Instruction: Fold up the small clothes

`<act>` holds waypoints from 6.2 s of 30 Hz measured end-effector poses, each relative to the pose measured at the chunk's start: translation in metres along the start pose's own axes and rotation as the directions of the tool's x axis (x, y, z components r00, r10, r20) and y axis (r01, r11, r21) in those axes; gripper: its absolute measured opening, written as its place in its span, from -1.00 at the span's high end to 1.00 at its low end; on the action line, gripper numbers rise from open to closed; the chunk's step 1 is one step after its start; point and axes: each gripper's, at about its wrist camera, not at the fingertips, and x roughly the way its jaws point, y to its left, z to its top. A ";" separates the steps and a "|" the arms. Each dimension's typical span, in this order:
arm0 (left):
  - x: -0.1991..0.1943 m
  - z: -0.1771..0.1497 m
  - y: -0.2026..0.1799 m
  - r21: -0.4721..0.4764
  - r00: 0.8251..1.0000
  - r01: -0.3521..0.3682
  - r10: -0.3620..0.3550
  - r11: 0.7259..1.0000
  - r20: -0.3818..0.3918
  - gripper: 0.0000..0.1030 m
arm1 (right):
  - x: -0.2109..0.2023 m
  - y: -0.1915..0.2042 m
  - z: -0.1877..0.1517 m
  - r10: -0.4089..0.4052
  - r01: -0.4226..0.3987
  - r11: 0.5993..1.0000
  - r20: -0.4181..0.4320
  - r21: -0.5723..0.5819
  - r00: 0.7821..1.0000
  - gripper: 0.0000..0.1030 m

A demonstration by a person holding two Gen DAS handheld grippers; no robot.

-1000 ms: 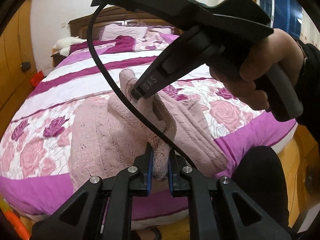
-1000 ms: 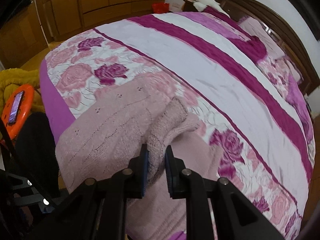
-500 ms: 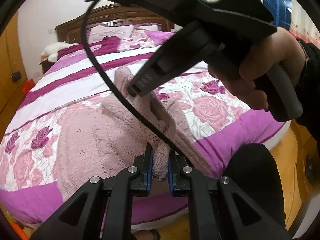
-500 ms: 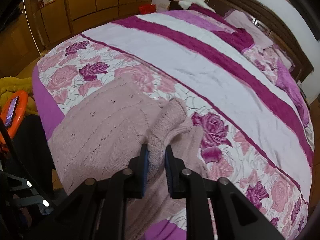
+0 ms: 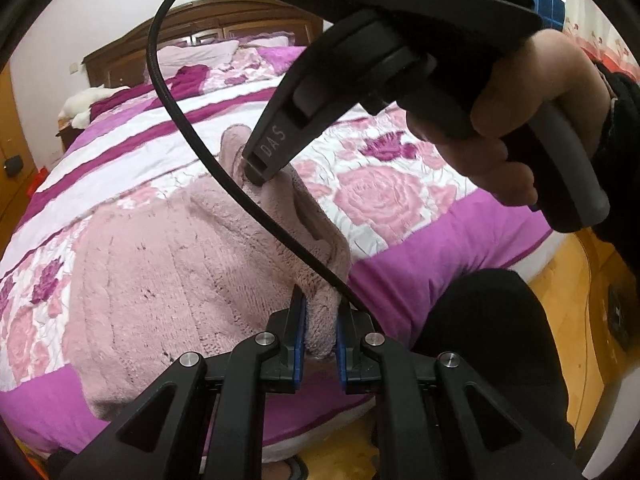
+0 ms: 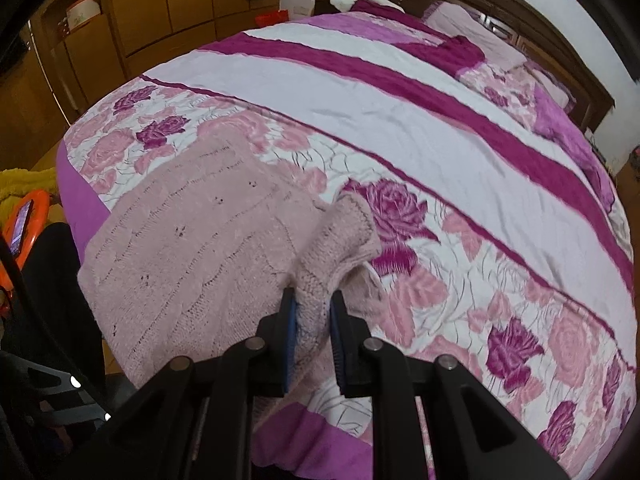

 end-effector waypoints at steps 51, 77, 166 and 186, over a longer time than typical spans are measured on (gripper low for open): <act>-0.056 -0.124 0.166 -0.197 0.975 -0.099 0.135 0.975 0.178 0.19 | -0.015 0.073 -0.040 0.002 -0.157 0.927 0.414 0.341 0.910 -0.37; -0.085 -0.132 0.195 -0.397 0.980 0.091 -0.011 0.913 0.199 1.00 | 0.012 0.101 -0.058 -0.135 0.023 0.963 0.410 0.267 0.902 0.05; -0.036 -0.034 0.278 -0.556 0.954 0.300 -0.249 0.775 0.167 -0.01 | 0.061 -0.069 -0.085 0.069 -0.276 0.639 0.304 0.718 0.950 -0.77; 0.064 0.004 0.238 -0.507 0.972 0.185 -0.233 0.842 -0.033 0.78 | 0.115 -0.061 -0.048 0.316 -0.475 0.660 0.360 0.582 0.878 0.36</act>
